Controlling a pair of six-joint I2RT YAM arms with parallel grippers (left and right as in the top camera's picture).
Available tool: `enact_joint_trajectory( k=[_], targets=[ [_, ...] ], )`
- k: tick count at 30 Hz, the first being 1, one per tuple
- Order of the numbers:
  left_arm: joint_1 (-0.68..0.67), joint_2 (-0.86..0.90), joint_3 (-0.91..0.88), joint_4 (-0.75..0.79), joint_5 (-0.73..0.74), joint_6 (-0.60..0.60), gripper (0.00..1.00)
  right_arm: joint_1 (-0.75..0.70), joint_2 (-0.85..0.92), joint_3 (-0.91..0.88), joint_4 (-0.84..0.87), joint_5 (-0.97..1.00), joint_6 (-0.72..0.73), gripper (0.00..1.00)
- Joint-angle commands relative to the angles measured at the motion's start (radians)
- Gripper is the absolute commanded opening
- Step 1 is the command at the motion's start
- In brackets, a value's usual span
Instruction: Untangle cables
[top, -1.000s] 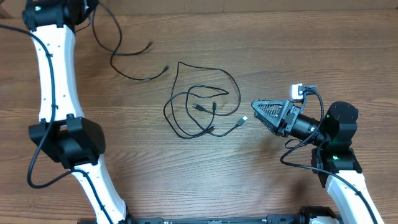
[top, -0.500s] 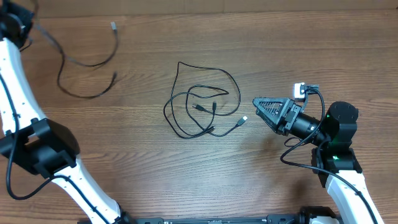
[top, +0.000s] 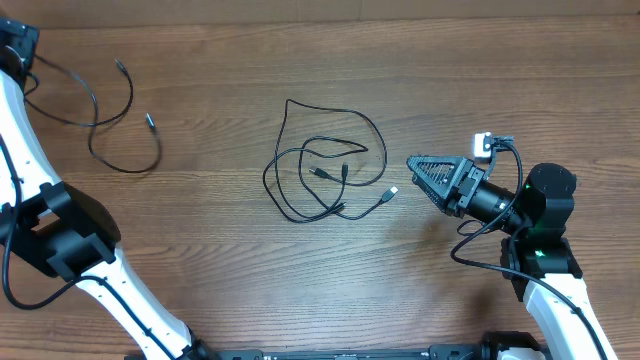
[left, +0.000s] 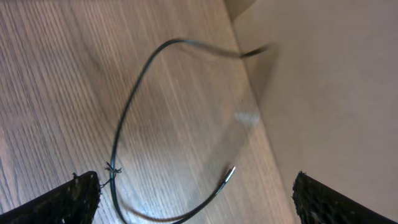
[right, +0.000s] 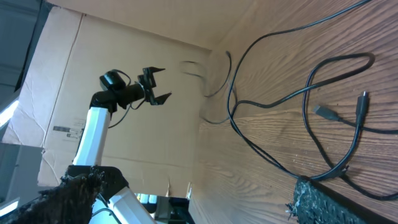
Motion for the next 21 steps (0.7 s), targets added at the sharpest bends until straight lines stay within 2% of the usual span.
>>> enact_joint_trajectory(
  k=[1, 5, 10, 13, 16, 21],
  targets=[
    [0.000, 0.010, 0.005, 0.002, -0.019, -0.017, 1.00, -0.001, -0.007, 0.008, 0.003, 0.014, -0.008, 1.00],
    [0.002, 0.009, 0.005, -0.002, 0.045, -0.016, 1.00, -0.001, -0.007, 0.008, 0.003, 0.014, -0.008, 1.00],
    [0.002, 0.009, 0.005, -0.003, 0.283, 0.021, 1.00, -0.001, -0.007, 0.008, 0.003, 0.013, -0.008, 1.00],
    [-0.001, 0.009, 0.005, -0.022, 0.402, 0.137, 1.00, -0.001, -0.007, 0.008, 0.003, 0.013, -0.008, 1.00],
    [-0.018, 0.010, 0.005, -0.106, 0.370, 0.249, 1.00, -0.001, -0.007, 0.008, 0.003, 0.013, -0.008, 1.00],
    [-0.057, 0.010, 0.004, -0.314, 0.217, 0.455, 1.00, -0.001, -0.007, 0.008, 0.003, 0.014, -0.010, 1.00]
  ],
)
